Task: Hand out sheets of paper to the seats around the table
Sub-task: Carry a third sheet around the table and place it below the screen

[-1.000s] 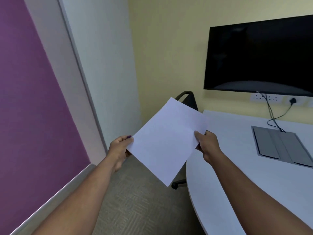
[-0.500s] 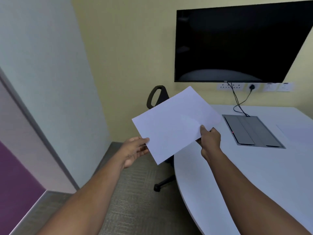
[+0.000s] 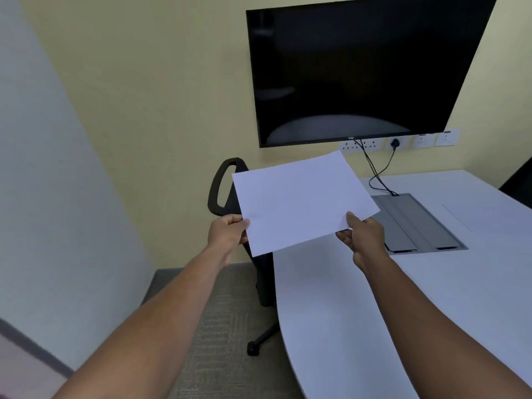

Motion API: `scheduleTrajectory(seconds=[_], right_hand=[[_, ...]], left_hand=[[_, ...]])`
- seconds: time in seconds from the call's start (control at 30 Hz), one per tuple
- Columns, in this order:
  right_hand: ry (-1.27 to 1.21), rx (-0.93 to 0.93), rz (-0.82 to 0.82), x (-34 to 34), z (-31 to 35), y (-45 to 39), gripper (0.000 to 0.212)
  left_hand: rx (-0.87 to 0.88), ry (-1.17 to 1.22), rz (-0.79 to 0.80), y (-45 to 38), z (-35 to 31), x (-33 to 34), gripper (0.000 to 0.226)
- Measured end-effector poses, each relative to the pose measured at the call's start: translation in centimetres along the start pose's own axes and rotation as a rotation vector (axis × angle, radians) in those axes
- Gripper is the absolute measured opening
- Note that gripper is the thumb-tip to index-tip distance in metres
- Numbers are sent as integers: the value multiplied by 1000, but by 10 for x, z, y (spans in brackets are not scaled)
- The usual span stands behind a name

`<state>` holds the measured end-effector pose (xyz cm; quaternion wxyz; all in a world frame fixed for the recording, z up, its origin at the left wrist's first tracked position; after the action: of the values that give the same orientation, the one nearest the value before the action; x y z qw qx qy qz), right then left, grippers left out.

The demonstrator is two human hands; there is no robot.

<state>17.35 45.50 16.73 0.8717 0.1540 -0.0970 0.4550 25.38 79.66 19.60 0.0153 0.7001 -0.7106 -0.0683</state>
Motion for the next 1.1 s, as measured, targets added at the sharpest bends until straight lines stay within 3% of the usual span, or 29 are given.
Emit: scheduleTrajectory(seconds=[0.2,0.37,0.63,0.87,1.0,1.1], right_hand=[[116,-4,-30,-17,18,-64,26],[175,12,-110,-42,13,-102,32],[172,88,-260,-74,-38,-151,32],[291,136,-392,-76,-87,-183,46],[364,203,-442,-77,-122,-203,41],[437,227,-463,-86,-136,-208,37]], left_hand=[[33,26,-113,-63,-10,31,4],[-2,21,-108,-106,5,67,9],[-179,14,-57,-163,85,117,13],[-310,-61,-27,-207,142,131,6],[-351,-94,-58,-228,168,137,11],[-373,-150,-85,-227,183,142,28]])
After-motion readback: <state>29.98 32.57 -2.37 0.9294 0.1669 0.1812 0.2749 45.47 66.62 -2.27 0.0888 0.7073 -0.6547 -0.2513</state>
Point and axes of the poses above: each hand's wrist, its own y-axis away from the middle knuckle, its own x-axis out of the palm, z = x × y, the point moved 10 cm from there along -y, towards the middle knuckle, and after that the axes turned 5 degrees about z, right-handed, at the moved point
